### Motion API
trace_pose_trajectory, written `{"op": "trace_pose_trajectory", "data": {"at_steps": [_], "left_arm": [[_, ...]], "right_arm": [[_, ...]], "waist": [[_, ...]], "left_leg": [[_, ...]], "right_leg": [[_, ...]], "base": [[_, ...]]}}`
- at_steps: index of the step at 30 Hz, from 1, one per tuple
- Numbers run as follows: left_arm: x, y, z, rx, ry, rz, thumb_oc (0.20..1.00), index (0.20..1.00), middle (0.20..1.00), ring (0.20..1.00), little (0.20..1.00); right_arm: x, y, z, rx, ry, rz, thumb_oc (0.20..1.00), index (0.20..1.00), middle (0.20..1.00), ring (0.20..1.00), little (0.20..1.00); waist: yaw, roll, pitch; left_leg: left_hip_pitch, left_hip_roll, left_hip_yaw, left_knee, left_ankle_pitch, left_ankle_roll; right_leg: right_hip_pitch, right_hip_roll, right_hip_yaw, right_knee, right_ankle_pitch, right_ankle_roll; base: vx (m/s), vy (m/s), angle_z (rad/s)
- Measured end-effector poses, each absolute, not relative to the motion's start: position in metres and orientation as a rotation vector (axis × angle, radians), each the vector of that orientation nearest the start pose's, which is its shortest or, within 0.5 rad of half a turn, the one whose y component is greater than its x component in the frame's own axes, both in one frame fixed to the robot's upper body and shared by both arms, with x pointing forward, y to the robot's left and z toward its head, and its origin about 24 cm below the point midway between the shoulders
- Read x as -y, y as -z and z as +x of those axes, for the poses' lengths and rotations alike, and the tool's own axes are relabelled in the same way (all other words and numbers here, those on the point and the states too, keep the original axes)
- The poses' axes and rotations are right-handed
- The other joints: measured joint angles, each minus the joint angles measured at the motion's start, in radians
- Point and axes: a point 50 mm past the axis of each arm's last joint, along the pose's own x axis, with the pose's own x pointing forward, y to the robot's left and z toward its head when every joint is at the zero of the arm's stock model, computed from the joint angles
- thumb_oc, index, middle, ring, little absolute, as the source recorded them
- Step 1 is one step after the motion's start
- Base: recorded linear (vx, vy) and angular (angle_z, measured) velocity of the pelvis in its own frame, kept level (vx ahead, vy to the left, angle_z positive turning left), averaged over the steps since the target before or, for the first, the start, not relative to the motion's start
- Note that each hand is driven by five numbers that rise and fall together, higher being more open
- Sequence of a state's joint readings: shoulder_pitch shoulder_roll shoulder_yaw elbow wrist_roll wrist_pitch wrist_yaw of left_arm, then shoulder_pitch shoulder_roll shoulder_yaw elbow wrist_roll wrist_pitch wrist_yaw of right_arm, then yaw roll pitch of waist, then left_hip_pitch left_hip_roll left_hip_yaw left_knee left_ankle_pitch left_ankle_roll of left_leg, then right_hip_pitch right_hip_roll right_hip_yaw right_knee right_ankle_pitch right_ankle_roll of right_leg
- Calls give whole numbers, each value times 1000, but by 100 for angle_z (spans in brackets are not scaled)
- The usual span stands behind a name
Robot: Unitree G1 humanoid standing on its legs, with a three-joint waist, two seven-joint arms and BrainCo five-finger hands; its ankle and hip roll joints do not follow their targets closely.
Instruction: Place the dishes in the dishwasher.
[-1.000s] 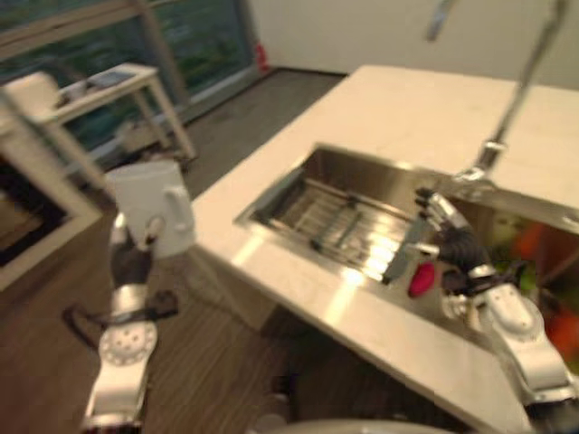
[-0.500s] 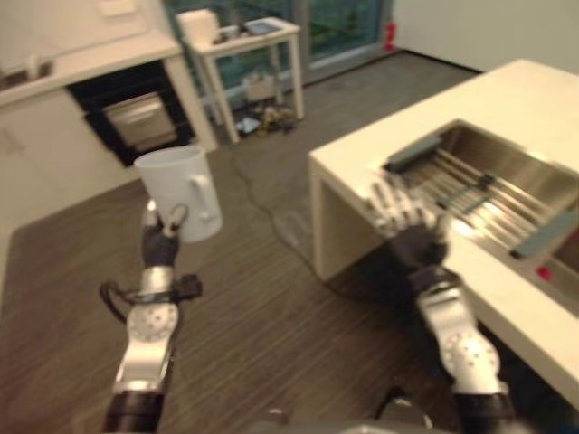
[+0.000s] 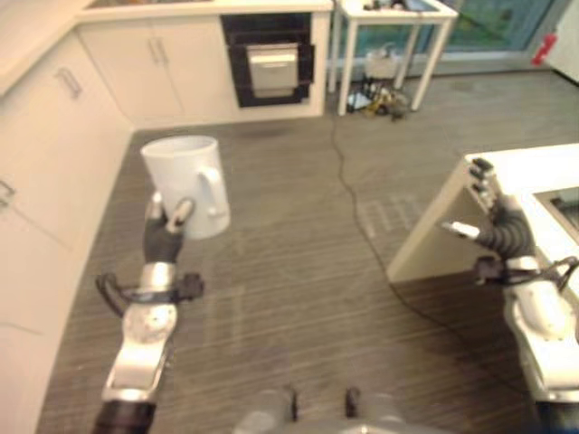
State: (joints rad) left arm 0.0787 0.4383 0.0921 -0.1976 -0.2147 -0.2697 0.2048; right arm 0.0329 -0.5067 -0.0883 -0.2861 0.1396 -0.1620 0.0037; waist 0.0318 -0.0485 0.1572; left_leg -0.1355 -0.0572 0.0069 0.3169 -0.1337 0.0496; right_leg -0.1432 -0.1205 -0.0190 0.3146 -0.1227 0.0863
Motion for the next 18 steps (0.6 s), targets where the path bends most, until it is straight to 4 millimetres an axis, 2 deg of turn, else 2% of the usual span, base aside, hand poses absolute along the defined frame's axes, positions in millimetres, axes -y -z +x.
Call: {"op": "trace_pose_trajectory", "data": {"at_steps": [4, 5, 9, 12, 18], "left_arm": [[-237, -128, 233, 451, -177, 203, 200, 200, 200, 200, 200], [-236, -127, 233, 450, -175, 202, 200, 200, 200, 200, 200], [-236, -126, 231, 443, -174, 203, 200, 200, 200, 200, 200], [-236, -125, 231, 440, -175, 201, 200, 200, 200, 200, 200], [-236, -123, 230, 430, -163, 204, 200, 200, 200, 200, 200]], "right_arm": [[221, -149, 235, 451, -53, -379, 1000, 1000, 1000, 1000, 1000], [219, -150, 235, 458, -59, -379, 1000, 1000, 1000, 1000, 1000], [218, -150, 234, 453, -80, -387, 1000, 1000, 1000, 1000, 1000], [216, -149, 235, 447, -98, -389, 1000, 1000, 1000, 1000, 1000], [212, -145, 234, 430, -125, -384, 1000, 1000, 1000, 1000, 1000]], "waist": [[-13, 0, -1], [-12, 4, -3], [-23, 30, -37], [-26, 29, -47], [-26, 37, -63]], "left_leg": [[9, 4, 0, -3, -5, -3], [10, 6, -1, -8, -11, 5], [18, 31, 5, -34, 5, -6], [31, 42, 2, -49, 17, -23], [43, 53, 1, -65, 22, -32]], "right_leg": [[15, -8, -26, -20, 16, -2], [15, -7, -29, -15, 14, -4], [14, 7, -52, 1, 3, -11], [17, 17, -64, 15, -11, -23], [16, 28, -71, 23, -22, -38]], "base": [[-12, -132, -4], [3, -154, 14], [5, -127, 10], [6, -109, 2], [21, -74, 1]]}}
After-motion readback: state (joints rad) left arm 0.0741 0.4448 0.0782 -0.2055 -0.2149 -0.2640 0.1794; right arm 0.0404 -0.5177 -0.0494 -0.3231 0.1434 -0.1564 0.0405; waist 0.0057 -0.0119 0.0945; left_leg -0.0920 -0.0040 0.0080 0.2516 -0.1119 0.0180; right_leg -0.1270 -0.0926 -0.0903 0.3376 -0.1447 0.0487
